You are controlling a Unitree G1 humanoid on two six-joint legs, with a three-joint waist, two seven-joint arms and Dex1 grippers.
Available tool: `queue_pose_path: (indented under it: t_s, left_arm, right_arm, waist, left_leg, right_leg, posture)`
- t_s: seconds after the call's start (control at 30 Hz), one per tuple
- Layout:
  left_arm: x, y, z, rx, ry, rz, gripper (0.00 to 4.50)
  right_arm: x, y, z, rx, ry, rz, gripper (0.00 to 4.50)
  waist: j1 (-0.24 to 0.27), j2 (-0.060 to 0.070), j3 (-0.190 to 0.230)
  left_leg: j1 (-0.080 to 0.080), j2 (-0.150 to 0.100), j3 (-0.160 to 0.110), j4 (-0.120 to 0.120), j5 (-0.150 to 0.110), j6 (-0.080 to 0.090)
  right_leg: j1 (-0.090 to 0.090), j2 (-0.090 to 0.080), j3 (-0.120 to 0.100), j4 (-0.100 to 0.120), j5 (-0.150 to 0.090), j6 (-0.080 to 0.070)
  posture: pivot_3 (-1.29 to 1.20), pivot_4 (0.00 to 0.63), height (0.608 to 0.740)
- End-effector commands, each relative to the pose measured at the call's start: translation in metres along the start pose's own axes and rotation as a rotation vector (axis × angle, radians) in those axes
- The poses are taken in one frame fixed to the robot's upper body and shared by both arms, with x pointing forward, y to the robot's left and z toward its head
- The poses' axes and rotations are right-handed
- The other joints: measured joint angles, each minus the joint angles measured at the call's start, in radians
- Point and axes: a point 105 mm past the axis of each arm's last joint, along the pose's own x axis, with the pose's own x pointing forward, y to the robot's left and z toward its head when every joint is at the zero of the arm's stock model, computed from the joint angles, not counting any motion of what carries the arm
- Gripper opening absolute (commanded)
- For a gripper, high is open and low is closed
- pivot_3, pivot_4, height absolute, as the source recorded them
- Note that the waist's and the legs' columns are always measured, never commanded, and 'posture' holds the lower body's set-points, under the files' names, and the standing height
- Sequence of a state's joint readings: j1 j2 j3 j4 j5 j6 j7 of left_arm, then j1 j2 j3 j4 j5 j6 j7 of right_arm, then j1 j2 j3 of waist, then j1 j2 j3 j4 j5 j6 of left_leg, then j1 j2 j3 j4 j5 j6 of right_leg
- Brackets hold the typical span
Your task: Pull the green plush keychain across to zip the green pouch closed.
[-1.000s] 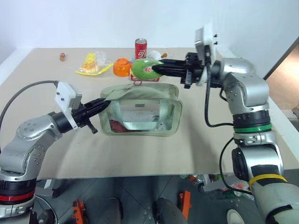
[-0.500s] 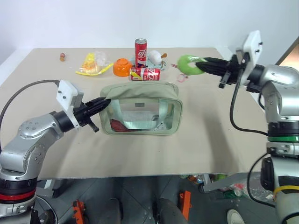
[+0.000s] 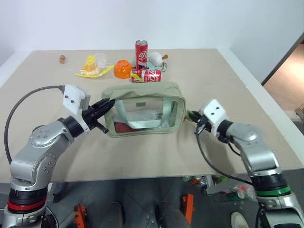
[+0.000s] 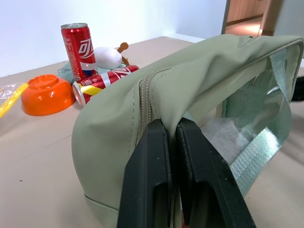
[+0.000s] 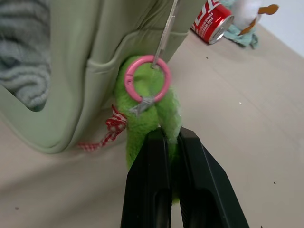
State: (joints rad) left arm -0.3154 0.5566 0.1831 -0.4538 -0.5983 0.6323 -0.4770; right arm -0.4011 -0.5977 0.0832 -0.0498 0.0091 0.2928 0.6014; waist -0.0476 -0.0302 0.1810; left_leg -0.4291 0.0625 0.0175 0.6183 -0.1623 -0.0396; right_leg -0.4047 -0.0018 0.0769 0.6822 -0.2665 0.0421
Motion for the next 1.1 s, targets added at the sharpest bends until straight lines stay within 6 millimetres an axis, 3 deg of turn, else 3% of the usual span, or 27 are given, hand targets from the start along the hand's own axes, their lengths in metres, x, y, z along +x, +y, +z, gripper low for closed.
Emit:
queue_pose_path:
  t_s: [0.03, 0.17, 0.27, 0.3, 0.53, 0.7, 0.73, 0.83, 1.0, 1.1]
  left_arm:
    - [-0.001, 0.003, 0.01, 0.025, -0.031, 0.034, 0.0]
    - [-0.002, 0.008, 0.011, 0.002, -0.03, 0.062, 0.0]
    - [-0.003, 0.008, 0.009, -0.016, -0.015, 0.049, 0.0]
    - [-0.004, 0.007, 0.008, -0.034, -0.01, 0.04, 0.38]
    - [-0.011, 0.013, 0.03, -0.102, -0.101, 0.003, 2.67]
    - [-0.032, 0.026, 0.046, -0.145, -0.127, 0.001, 4.39]
    - [-0.039, 0.029, 0.046, -0.154, -0.124, 0.006, 4.5]
    - [-0.059, 0.032, 0.035, -0.159, -0.062, 0.027, 4.5]
    - [-0.08, 0.029, -0.016, -0.08, 0.137, 0.128, 4.5]
    - [-0.081, 0.018, -0.033, -0.005, 0.181, 0.119, 4.5]
  right_arm:
    - [0.007, 0.007, -0.013, -0.027, 0.015, -0.013, 0.06]
    - [0.012, 0.01, -0.01, -0.01, -0.021, -0.026, 0.06]
    - [0.01, -0.007, 0.016, 0.191, -0.156, -0.103, 0.06]
    - [0.007, -0.015, 0.026, 0.238, -0.202, -0.113, 0.01]
    - [-0.03, -0.062, 0.069, 0.398, -0.401, -0.13, 2.36]
    - [-0.061, -0.069, 0.078, 0.375, -0.455, -0.044, 4.09]
    - [-0.066, -0.067, 0.077, 0.363, -0.455, -0.022, 4.48]
    - [-0.077, -0.053, 0.072, 0.346, -0.423, 0.049, 4.48]
    - [-0.079, 0.006, 0.054, 0.288, -0.331, 0.195, 4.48]
    - [-0.077, 0.021, 0.043, 0.257, -0.306, 0.188, 4.48]
  waist:
    - [0.0, 0.0, 0.0]
    - [0.0, 0.0, 0.0]
    - [-0.001, 0.0, 0.0]
    - [-0.001, 0.0, 0.0]
    - [0.001, 0.0, 0.0]
    - [0.001, -0.001, 0.0]
    - [0.001, -0.001, 0.0]
    - [-0.002, 0.0, 0.0]
    - [0.0, -0.001, 0.0]
    - [0.001, -0.001, 0.0]
  left_leg:
    - [0.0, 0.0, 0.0, 0.0, 0.0, 0.0]
    - [0.001, 0.0, 0.0, 0.0, 0.001, 0.001]
    - [0.002, 0.001, 0.0, -0.001, 0.001, 0.001]
    - [0.002, 0.002, -0.001, -0.001, 0.001, 0.001]
    - [-0.001, 0.001, 0.0, -0.001, 0.001, 0.001]
    - [-0.001, 0.001, -0.001, -0.002, 0.001, 0.001]
    - [-0.001, 0.001, -0.002, -0.002, 0.001, 0.002]
    - [-0.001, 0.001, -0.001, -0.002, -0.002, 0.003]
    - [-0.001, 0.002, -0.001, -0.003, -0.004, 0.003]
    - [-0.001, 0.002, -0.001, -0.002, -0.004, 0.002]
  right_leg:
    - [0.0, 0.0, 0.0, 0.0, 0.001, 0.0]
    - [0.0, 0.002, 0.001, 0.0, 0.002, -0.001]
    - [0.0, 0.003, 0.002, 0.0, 0.003, -0.002]
    - [0.0, 0.004, 0.002, 0.0, 0.003, -0.002]
    - [-0.001, 0.003, 0.002, -0.001, 0.003, -0.001]
    - [-0.002, 0.003, 0.001, -0.001, 0.001, -0.002]
    - [-0.002, 0.003, 0.001, -0.001, 0.0, -0.002]
    - [-0.002, 0.003, 0.001, -0.001, -0.002, -0.002]
    - [-0.002, 0.002, 0.001, -0.001, -0.005, -0.004]
    - [-0.002, 0.002, 0.0, -0.001, -0.005, -0.005]
  posture:
    - [0.0, 0.15, 0.74]
    - [0.0, 0.15, 0.74]
    - [0.0, 0.15, 0.74]
    - [0.0, 0.15, 0.74]
    - [0.0, 0.15, 0.74]
    - [0.0, 0.15, 0.74]
    - [0.0, 0.15, 0.74]
    - [0.0, 0.15, 0.74]
    - [0.0, 0.15, 0.74]
    - [0.0, 0.15, 0.74]
